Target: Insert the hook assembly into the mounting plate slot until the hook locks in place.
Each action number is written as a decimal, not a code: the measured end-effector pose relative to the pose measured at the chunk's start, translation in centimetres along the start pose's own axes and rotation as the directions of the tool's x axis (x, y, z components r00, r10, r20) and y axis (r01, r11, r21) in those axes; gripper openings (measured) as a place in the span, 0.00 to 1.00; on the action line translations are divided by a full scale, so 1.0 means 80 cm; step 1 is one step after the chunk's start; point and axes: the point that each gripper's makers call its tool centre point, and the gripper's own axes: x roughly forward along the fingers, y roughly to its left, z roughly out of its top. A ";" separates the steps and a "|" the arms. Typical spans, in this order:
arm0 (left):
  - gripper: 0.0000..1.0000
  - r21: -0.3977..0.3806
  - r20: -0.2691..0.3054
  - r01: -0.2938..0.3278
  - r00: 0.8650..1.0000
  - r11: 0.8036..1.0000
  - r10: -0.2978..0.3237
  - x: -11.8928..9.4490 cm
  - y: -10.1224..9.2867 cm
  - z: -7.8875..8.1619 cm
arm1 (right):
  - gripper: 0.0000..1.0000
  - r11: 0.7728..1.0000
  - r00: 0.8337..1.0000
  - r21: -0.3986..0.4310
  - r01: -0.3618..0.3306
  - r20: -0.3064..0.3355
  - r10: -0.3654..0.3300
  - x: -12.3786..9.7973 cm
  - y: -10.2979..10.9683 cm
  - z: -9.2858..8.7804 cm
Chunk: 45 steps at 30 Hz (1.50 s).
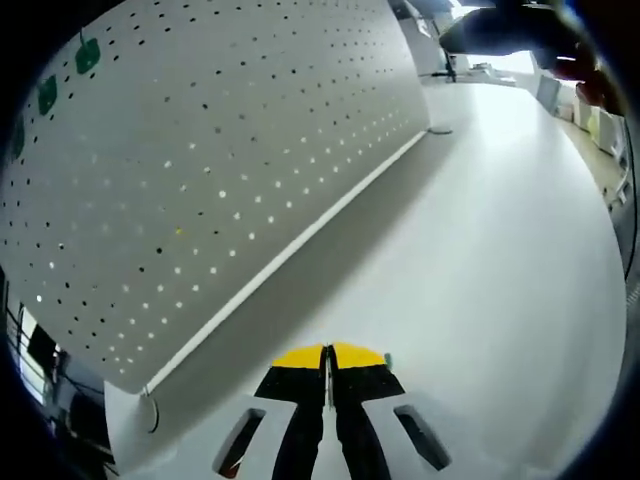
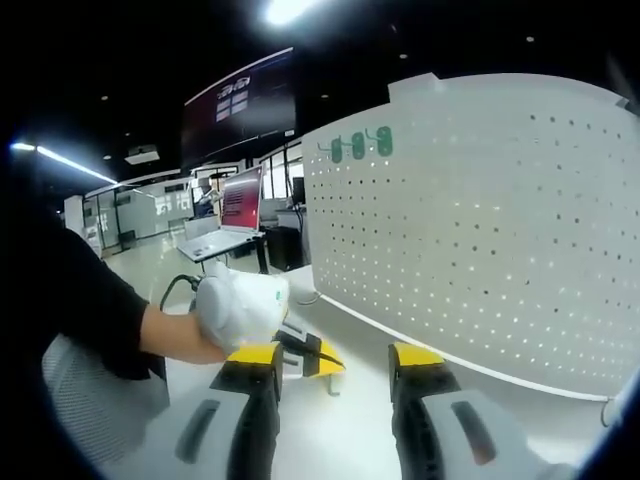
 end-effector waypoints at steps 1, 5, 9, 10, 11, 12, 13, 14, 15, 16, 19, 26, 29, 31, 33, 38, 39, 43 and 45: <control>0.02 -0.006 0.002 -0.004 1.000 1.000 0.004 -0.001 0.002 0.000 | 0.40 1.000 1.000 0.000 0.000 -0.001 0.000 0.000 0.000 0.000; 0.01 -0.015 0.005 -0.012 1.000 1.000 0.012 -0.004 0.005 0.000 | 0.40 1.000 1.000 -0.003 -0.002 -0.004 0.002 0.000 0.001 -0.001; 0.01 -0.028 0.014 -0.020 1.000 0.999 0.020 -0.009 0.008 0.003 | 0.40 1.000 1.000 -0.005 -0.004 -0.007 0.004 0.001 0.002 -0.002; 0.01 -0.030 0.017 -0.021 1.000 0.999 0.022 -0.010 0.009 0.003 | 0.40 1.000 1.000 -0.005 -0.005 -0.007 0.004 0.001 0.002 -0.002; 0.01 -0.033 0.019 -0.023 1.000 0.999 0.023 -0.011 0.009 0.004 | 0.40 1.000 1.000 -0.005 -0.006 -0.008 0.006 0.001 0.003 -0.002; 0.01 -0.036 0.021 -0.025 0.999 0.999 0.026 -0.012 0.011 0.004 | 0.40 1.000 1.000 -0.006 -0.006 -0.009 0.006 0.001 0.003 -0.002; 0.01 -0.037 0.022 -0.026 0.999 0.999 0.027 -0.013 0.011 0.005 | 0.40 1.000 1.000 -0.008 -0.007 -0.009 0.007 0.001 0.004 -0.002; 0.01 -0.040 0.023 -0.027 0.999 0.999 0.028 -0.013 0.012 0.005 | 0.40 1.000 1.000 -0.008 -0.008 -0.009 0.008 0.001 0.004 -0.002; 0.01 -0.045 0.023 -0.028 0.999 0.999 0.029 -0.014 0.013 0.005 | 0.40 1.000 1.000 -0.008 -0.008 -0.009 0.008 0.001 0.004 -0.002; 0.01 -0.048 0.024 -0.029 0.999 0.998 0.031 -0.015 0.013 0.005 | 0.40 1.000 1.000 -0.009 -0.009 -0.009 0.009 0.001 0.005 -0.002; 0.01 -0.065 0.033 -0.033 0.999 0.997 0.035 -0.019 0.015 0.007 | 0.40 1.000 1.000 -0.009 -0.009 -0.009 0.009 0.001 0.005 -0.002; 0.01 -0.113 0.059 -0.035 0.997 0.993 0.042 -0.028 0.019 0.015 | 0.40 1.000 1.000 -0.014 -0.013 -0.017 0.013 0.002 0.006 -0.005; 0.01 -0.151 0.072 -0.031 0.997 0.988 0.042 -0.033 0.021 0.017 | 0.40 1.000 1.000 -0.014 -0.013 -0.019 0.013 0.002 0.006 -0.005; 0.01 -0.171 0.080 -0.029 0.996 0.985 0.044 -0.037 0.022 0.018 | 0.40 1.000 1.000 -0.015 -0.014 -0.021 0.013 0.003 0.007 -0.006; 0.01 -0.190 0.089 -0.028 0.995 0.981 0.046 -0.041 0.024 0.020 | 0.40 1.000 1.000 -0.017 -0.015 -0.023 0.015 0.003 0.008 -0.007; 0.01 -0.233 0.114 -0.022 0.992 0.972 0.050 -0.052 0.024 0.024 | 0.40 1.000 1.000 -0.020 -0.017 -0.026 0.016 0.003 0.008 -0.008; 0.01 -0.237 0.117 -0.021 0.992 0.971 0.050 -0.053 0.024 0.024 | 0.39 1.000 0.999 -0.021 -0.017 -0.028 0.016 0.004 0.008 -0.008; 0.01 -0.260 0.138 -0.007 0.989 0.966 0.044 -0.060 0.019 0.030 | 0.39 0.999 0.999 -0.025 -0.022 -0.034 0.021 0.005 0.010 -0.010; 0.01 -0.270 0.153 0.002 0.987 0.963 0.041 -0.065 0.017 0.034 | 0.38 0.999 0.999 -0.030 -0.026 -0.038 0.025 0.005 0.012 -0.011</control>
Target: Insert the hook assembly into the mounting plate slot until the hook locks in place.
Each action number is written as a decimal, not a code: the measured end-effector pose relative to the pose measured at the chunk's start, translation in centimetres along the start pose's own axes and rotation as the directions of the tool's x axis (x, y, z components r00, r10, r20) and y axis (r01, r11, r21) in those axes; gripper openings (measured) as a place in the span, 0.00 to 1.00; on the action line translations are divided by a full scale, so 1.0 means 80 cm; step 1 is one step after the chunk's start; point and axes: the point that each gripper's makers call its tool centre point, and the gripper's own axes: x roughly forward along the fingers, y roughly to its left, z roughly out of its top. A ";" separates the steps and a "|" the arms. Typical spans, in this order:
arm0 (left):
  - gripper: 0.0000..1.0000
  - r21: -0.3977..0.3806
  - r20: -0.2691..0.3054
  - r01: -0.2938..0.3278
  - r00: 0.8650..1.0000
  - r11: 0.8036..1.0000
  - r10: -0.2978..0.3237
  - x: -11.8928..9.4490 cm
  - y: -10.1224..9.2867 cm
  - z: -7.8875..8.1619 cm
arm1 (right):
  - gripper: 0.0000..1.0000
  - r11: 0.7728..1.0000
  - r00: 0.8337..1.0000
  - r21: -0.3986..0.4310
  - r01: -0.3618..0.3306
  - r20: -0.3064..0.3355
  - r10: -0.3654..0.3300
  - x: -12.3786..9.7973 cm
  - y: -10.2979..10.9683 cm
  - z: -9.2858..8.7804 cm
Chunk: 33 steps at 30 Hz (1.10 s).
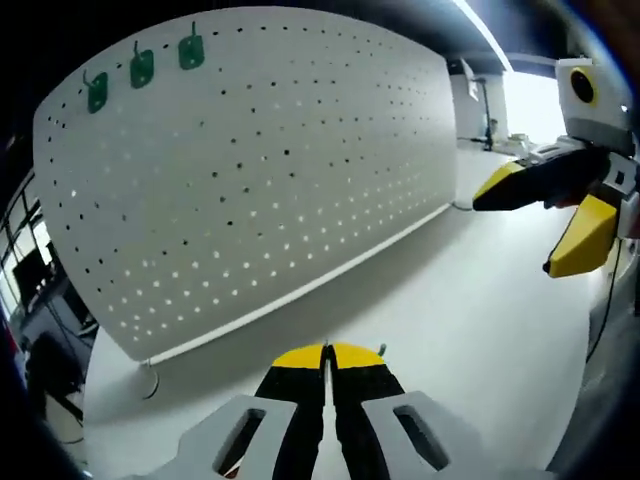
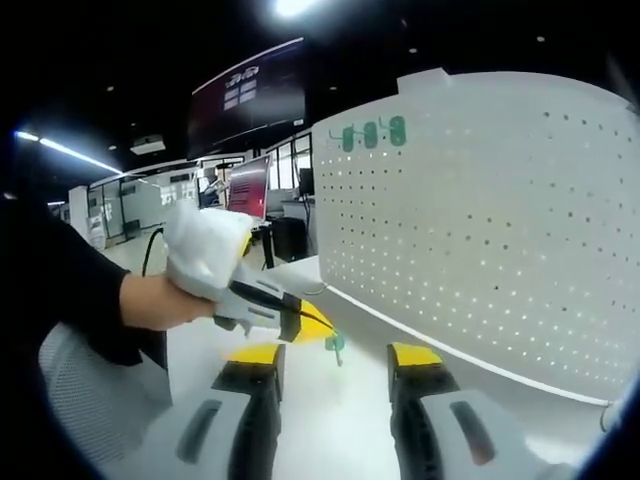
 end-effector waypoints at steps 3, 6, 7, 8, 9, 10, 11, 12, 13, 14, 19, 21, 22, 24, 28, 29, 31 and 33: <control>0.01 -0.027 0.018 0.009 1.000 1.000 -0.008 -0.006 -0.003 0.005 | 0.37 1.000 1.000 -0.009 -0.005 -0.004 0.004 0.001 0.002 -0.001; 0.01 -0.058 0.040 0.021 0.999 0.998 -0.018 -0.013 -0.008 0.012 | 0.36 1.000 1.000 -0.017 -0.007 -0.007 0.007 0.001 0.003 -0.002; 0.01 -0.065 0.047 0.024 0.999 0.998 -0.021 -0.015 -0.009 0.014 | 0.36 1.000 1.000 -0.019 -0.008 -0.008 0.008 0.001 0.004 -0.002; 0.01 -0.078 0.056 0.032 0.998 0.996 -0.027 -0.018 -0.011 0.017 | 0.36 1.000 1.000 -0.020 -0.009 -0.008 0.009 0.002 0.004 -0.002; 0.01 -0.086 0.062 0.036 0.998 0.996 -0.030 -0.020 -0.013 0.018 | 0.35 1.000 1.000 -0.023 -0.011 -0.008 0.010 0.002 0.005 -0.003; 0.01 -0.101 0.073 0.042 0.997 0.994 -0.034 -0.021 -0.014 0.021 | 0.35 1.000 1.000 -0.023 -0.011 -0.009 0.011 0.002 0.005 -0.003; 0.01 -0.108 0.078 0.045 0.996 0.993 -0.037 -0.023 -0.016 0.023 | 0.35 1.000 1.000 -0.026 -0.013 -0.010 0.013 0.002 0.006 -0.003; 0.01 -0.115 0.085 0.050 0.996 0.992 -0.040 -0.025 -0.017 0.025 | 0.34 0.999 1.000 -0.028 -0.015 -0.011 0.015 0.002 0.006 -0.004; 0.01 -0.121 0.090 0.054 0.995 0.991 -0.044 -0.026 -0.018 0.026 | 0.34 0.999 1.000 -0.029 -0.016 -0.011 0.015 0.002 0.006 -0.004; 0.01 -0.126 0.094 0.059 0.994 0.990 -0.047 -0.027 -0.020 0.027 | 0.33 0.999 1.000 -0.031 -0.018 -0.012 0.018 0.003 0.007 -0.004; 0.01 -0.160 0.112 0.087 0.991 0.983 -0.069 -0.033 -0.028 0.031 | 0.32 0.999 1.000 -0.040 -0.024 -0.013 0.024 0.003 0.010 -0.004; 0.01 -0.180 0.120 0.101 0.990 0.978 -0.080 -0.036 -0.031 0.032 | 0.31 0.999 1.000 -0.045 -0.026 -0.014 0.026 0.003 0.011 -0.005; 0.01 -0.189 0.123 0.106 0.989 0.976 -0.084 -0.037 -0.032 0.033 | 0.31 0.998 1.000 -0.049 -0.028 -0.014 0.027 0.003 0.011 -0.005; 0.01 -0.202 0.133 0.118 0.987 0.972 -0.092 -0.040 -0.035 0.036 | 0.30 0.998 0.999 -0.056 -0.031 -0.014 0.030 0.004 0.013 -0.005; 0.01 -0.239 0.159 0.148 0.981 0.960 -0.112 -0.046 -0.040 0.042 | 0.27 0.996 0.999 -0.074 -0.039 -0.011 0.038 0.004 0.016 -0.004; 0.01 -0.245 0.161 0.152 0.980 0.958 -0.114 -0.047 -0.041 0.042 | 0.27 0.996 0.999 -0.076 -0.041 -0.009 0.040 0.004 0.016 -0.004; 0.01 -0.263 0.172 0.162 0.978 0.951 -0.119 -0.050 -0.042 0.044 | 0.26 0.996 0.999 -0.082 -0.044 -0.006 0.043 0.004 0.018 -0.003; 0.01 -0.293 0.184 0.177 0.975 0.940 -0.126 -0.053 -0.043 0.046 | 0.25 0.995 0.999 -0.086 -0.048 -0.003 0.047 0.004 0.019 -0.002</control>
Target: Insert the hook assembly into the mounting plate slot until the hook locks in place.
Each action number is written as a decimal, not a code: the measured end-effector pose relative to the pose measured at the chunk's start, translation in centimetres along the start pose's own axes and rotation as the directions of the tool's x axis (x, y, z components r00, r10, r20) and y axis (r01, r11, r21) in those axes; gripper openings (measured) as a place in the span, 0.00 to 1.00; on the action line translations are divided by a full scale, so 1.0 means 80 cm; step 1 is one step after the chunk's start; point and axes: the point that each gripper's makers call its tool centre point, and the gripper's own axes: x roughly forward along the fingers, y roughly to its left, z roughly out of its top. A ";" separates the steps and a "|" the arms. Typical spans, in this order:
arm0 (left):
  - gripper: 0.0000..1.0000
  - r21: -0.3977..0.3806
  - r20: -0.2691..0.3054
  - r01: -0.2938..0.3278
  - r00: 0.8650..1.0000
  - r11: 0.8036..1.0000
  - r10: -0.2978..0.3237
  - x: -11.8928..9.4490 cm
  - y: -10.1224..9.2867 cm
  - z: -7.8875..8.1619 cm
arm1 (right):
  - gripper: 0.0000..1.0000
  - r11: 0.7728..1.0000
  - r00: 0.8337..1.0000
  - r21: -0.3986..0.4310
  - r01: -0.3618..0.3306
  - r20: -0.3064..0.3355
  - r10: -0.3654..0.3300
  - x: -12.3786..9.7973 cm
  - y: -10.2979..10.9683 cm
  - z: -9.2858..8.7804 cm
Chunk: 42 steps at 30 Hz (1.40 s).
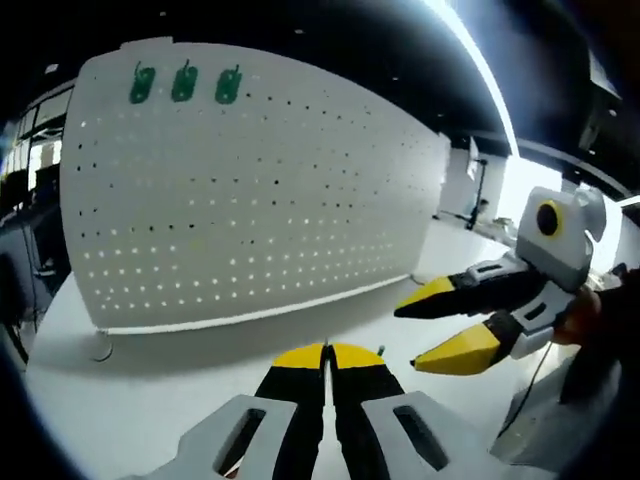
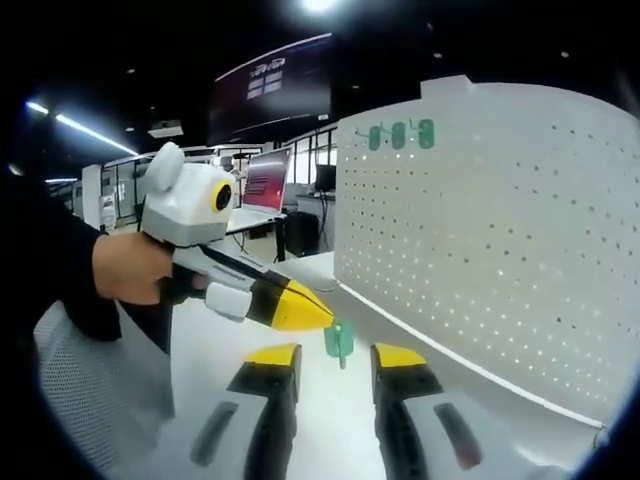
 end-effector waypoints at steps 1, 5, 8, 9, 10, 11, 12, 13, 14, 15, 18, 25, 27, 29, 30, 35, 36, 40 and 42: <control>0.01 -0.009 0.002 0.004 1.000 1.000 -0.004 -0.001 -0.001 0.000 | 0.25 1.000 1.000 -0.002 -0.002 0.000 0.002 0.000 0.001 0.000; 0.01 -0.035 0.009 0.020 1.000 0.999 -0.020 -0.003 -0.006 0.000 | 0.23 1.000 1.000 -0.009 -0.009 0.004 0.009 0.000 0.003 0.000; 0.01 -0.067 0.018 0.039 0.999 0.997 -0.038 -0.004 -0.012 0.001 | 0.22 1.000 1.000 -0.017 -0.012 0.004 0.012 -0.001 0.004 0.000; 0.01 -0.072 0.020 0.042 0.999 0.997 -0.041 -0.004 -0.013 0.001 | 0.21 1.000 1.000 -0.018 -0.013 0.004 0.013 -0.001 0.004 0.000; 0.01 -0.075 0.021 0.044 0.999 0.996 -0.043 -0.005 -0.015 0.001 | 0.21 1.000 1.000 -0.021 -0.013 0.006 0.013 -0.001 0.004 0.000; 0.01 -0.078 0.021 0.048 0.999 0.996 -0.046 -0.005 -0.016 0.001 | 0.20 1.000 1.000 -0.022 -0.014 0.007 0.014 -0.001 0.004 0.001; 0.01 -0.082 0.022 0.052 0.998 0.995 -0.051 -0.005 -0.018 0.001 | 0.20 1.000 1.000 -0.021 -0.014 0.009 0.015 -0.002 0.003 0.001; 0.01 -0.098 0.030 0.064 0.998 0.993 -0.061 -0.004 -0.022 0.002 | 0.19 1.000 1.000 -0.022 -0.015 0.010 0.015 -0.002 0.003 0.001; 0.01 -0.112 0.031 0.070 0.997 0.991 -0.067 -0.004 -0.024 0.002 | 0.19 1.000 1.000 -0.023 -0.016 0.013 0.017 -0.002 0.004 0.002; 0.01 -0.120 0.032 0.075 0.997 0.990 -0.071 -0.004 -0.026 0.003 | 0.18 1.000 1.000 -0.025 -0.018 0.016 0.019 -0.003 0.004 0.003; 0.01 -0.133 0.035 0.079 0.997 0.988 -0.075 -0.004 -0.028 0.005 | 0.17 0.999 1.000 -0.031 -0.023 0.020 0.024 -0.003 0.006 0.004; 0.01 -0.185 0.045 0.090 0.996 0.979 -0.083 -0.008 -0.035 0.008 | 0.15 0.999 0.999 -0.035 -0.011 0.030 0.012 -0.006 0.002 0.007; 0.01 -0.192 0.048 0.093 0.995 0.977 -0.085 -0.009 -0.037 0.009 | 0.14 0.999 0.999 -0.036 -0.015 0.031 0.017 -0.006 0.003 0.008; 0.01 -0.196 0.049 0.094 0.995 0.976 -0.086 -0.011 -0.039 0.009 | 0.13 0.999 0.999 -0.044 -0.021 0.029 0.022 -0.005 0.006 0.008; 0.01 -0.196 0.051 0.093 0.995 0.976 -0.085 -0.012 -0.040 0.010 | 0.13 0.999 0.999 -0.047 -0.021 0.028 0.022 -0.005 0.006 0.008; 0.01 -0.217 0.066 0.087 0.995 0.972 -0.074 -0.019 -0.040 0.015 | 0.10 0.999 1.000 -0.052 -0.017 0.022 0.018 -0.004 0.007 0.008; 0.01 -0.217 0.067 0.084 0.995 0.973 -0.071 -0.020 -0.040 0.015 | 0.09 0.998 0.999 -0.051 -0.019 0.026 0.020 -0.004 0.008 0.009; 0.01 -0.227 0.071 0.079 0.995 0.971 -0.065 -0.022 -0.043 0.016 | 0.08 0.998 0.999 -0.052 -0.032 0.029 0.034 -0.003 0.013 0.010; 0.01 -0.227 0.072 0.076 0.996 0.971 -0.061 -0.023 -0.047 0.017 | 0.07 0.998 0.999 -0.057 -0.036 0.030 0.037 -0.003 0.015 0.011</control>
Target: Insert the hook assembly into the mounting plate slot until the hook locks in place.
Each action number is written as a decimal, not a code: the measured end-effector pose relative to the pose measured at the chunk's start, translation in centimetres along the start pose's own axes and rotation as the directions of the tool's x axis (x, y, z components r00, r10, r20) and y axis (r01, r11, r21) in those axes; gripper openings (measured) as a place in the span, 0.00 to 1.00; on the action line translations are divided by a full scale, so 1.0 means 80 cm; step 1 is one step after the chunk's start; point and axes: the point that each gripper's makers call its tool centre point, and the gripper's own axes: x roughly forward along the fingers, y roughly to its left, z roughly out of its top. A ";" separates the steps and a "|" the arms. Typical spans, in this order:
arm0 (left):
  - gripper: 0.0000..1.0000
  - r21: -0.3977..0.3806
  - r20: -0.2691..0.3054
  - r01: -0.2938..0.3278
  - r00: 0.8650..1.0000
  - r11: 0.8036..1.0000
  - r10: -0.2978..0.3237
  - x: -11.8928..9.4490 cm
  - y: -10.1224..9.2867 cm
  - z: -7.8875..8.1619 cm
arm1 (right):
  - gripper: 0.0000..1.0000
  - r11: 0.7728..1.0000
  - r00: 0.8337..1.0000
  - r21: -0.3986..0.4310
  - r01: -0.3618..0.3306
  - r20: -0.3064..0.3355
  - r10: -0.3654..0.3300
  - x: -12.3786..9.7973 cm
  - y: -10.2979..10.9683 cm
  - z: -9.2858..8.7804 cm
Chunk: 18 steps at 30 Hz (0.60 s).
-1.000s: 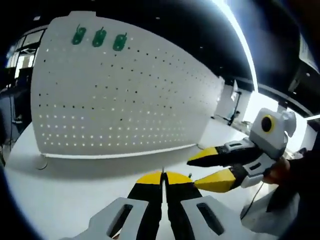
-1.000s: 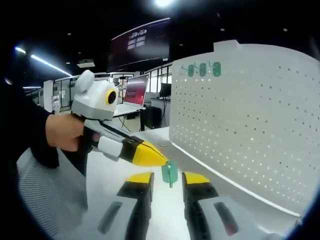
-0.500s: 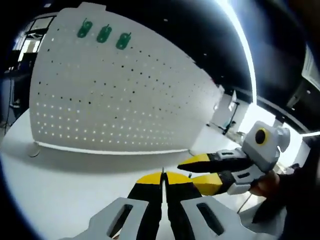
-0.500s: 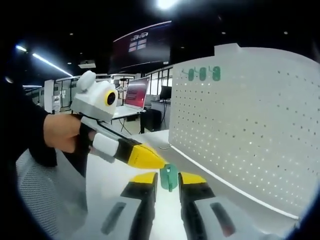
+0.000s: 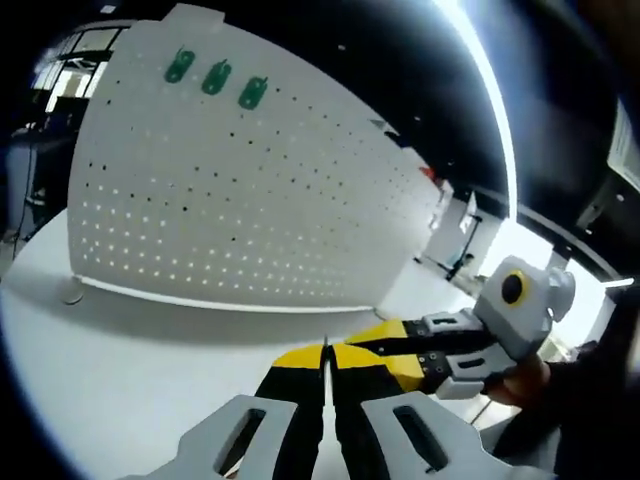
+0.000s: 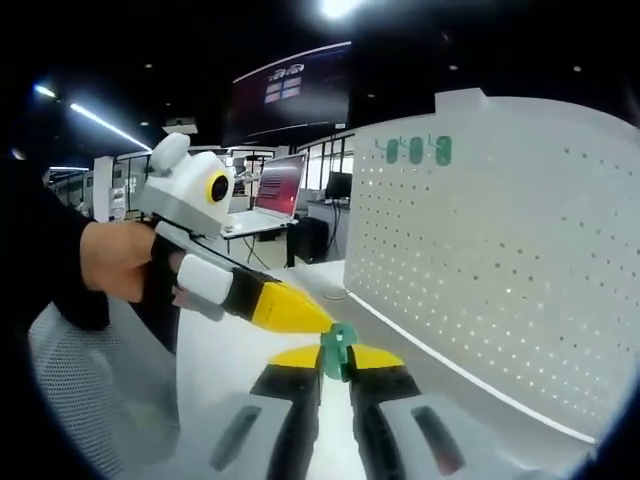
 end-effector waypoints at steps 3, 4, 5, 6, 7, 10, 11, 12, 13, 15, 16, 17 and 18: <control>0.01 -0.006 0.005 -0.005 1.000 1.000 0.005 0.000 -0.003 0.000 | 0.06 1.000 1.000 0.007 0.008 0.003 -0.008 -0.002 -0.002 0.001; 0.01 -0.007 0.006 -0.008 1.000 1.000 0.008 -0.001 -0.004 0.000 | 0.05 1.000 1.000 0.014 0.010 0.008 -0.010 -0.003 -0.003 0.001; 0.01 -0.009 0.008 -0.011 1.000 1.000 0.011 -0.001 -0.006 0.001 | 0.04 1.000 1.000 0.017 0.012 0.008 -0.012 -0.003 -0.004 0.001; 0.01 -0.012 0.009 -0.013 1.000 1.000 0.013 -0.002 -0.008 0.001 | 0.04 1.000 1.000 0.020 0.014 0.006 -0.014 -0.003 -0.004 0.001; 0.01 -0.013 0.009 -0.016 1.000 1.000 0.016 -0.003 -0.009 0.002 | 0.04 0.999 1.000 0.029 0.012 0.004 -0.012 -0.003 -0.003 0.000; 0.01 -0.011 0.013 -0.035 0.999 0.999 0.035 -0.008 -0.011 0.005 | 0.04 0.999 1.000 0.037 0.004 0.017 -0.005 -0.003 0.002 0.004; 0.01 -0.013 0.013 -0.038 0.999 0.999 0.038 -0.009 -0.011 0.005 | 0.04 0.999 1.000 0.036 0.001 0.020 -0.002 -0.003 0.004 0.005; 0.01 -0.015 0.013 -0.042 0.999 0.999 0.043 -0.011 -0.012 0.006 | 0.04 0.999 1.000 0.041 -0.009 0.022 0.008 -0.003 0.008 0.005; 0.01 -0.014 0.013 -0.046 0.999 0.999 0.046 -0.012 -0.012 0.006 | 0.04 0.999 1.000 0.043 -0.013 0.021 0.012 -0.003 0.010 0.005; 0.01 -0.016 0.009 -0.055 0.998 0.998 0.055 -0.013 -0.012 0.005 | 0.04 0.999 1.000 0.041 -0.017 0.019 0.016 -0.002 0.013 0.004; 0.01 -0.008 -0.002 -0.074 0.997 0.997 0.074 -0.012 -0.008 0.000 | 0.04 0.999 1.000 0.039 -0.017 0.014 0.016 0.001 0.013 0.002; 0.01 0.010 -0.019 -0.098 0.995 0.995 0.099 -0.012 -0.001 -0.006 | 0.01 0.999 1.000 0.029 -0.017 -0.002 0.017 0.005 0.013 -0.004; 0.01 -0.013 -0.029 -0.087 0.996 0.996 0.087 -0.009 -0.001 -0.011 | 0.00 0.999 0.998 0.042 -0.024 -0.050 0.026 0.010 0.014 -0.020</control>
